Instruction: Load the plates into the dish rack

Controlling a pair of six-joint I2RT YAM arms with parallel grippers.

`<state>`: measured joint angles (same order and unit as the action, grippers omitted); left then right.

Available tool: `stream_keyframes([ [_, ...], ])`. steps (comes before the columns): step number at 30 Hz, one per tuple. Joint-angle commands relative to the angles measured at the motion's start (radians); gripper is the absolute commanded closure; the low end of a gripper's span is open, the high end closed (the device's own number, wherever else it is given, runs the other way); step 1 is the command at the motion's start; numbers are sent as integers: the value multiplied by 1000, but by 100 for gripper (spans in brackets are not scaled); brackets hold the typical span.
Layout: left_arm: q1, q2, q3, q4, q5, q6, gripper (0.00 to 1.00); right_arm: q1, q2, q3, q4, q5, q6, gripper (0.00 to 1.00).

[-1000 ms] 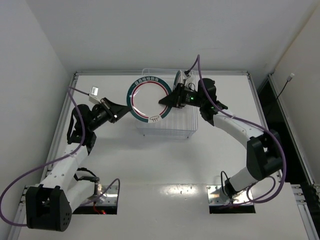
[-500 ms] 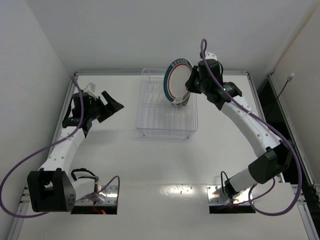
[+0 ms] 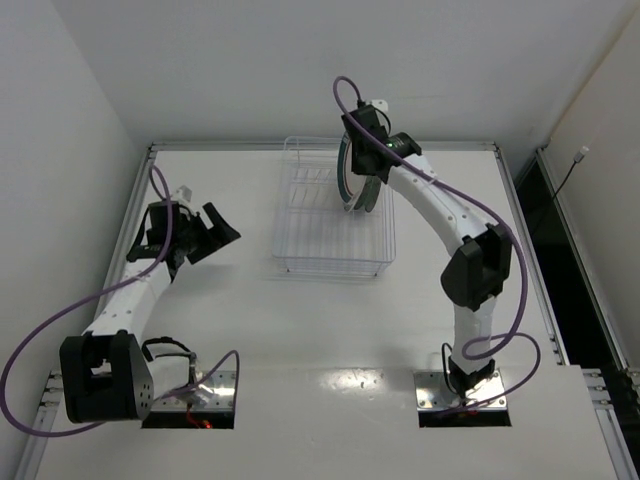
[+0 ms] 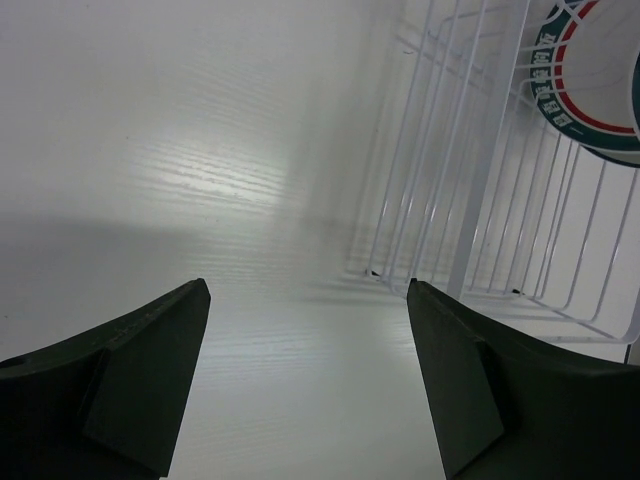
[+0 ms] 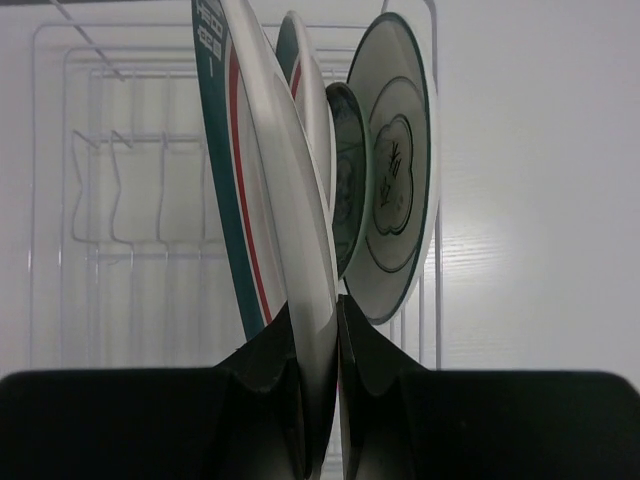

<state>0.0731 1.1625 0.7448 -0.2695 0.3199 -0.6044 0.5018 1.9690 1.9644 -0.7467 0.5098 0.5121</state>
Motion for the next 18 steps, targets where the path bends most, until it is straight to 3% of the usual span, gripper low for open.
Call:
stream_keyframes([
  [1, 10, 9, 8, 39, -10, 38, 22, 6, 7, 76, -14, 88, -30, 100],
  [18, 10, 28, 8, 49, -1, 38, 22, 67, 203, 315, -108, 282, -49, 100],
])
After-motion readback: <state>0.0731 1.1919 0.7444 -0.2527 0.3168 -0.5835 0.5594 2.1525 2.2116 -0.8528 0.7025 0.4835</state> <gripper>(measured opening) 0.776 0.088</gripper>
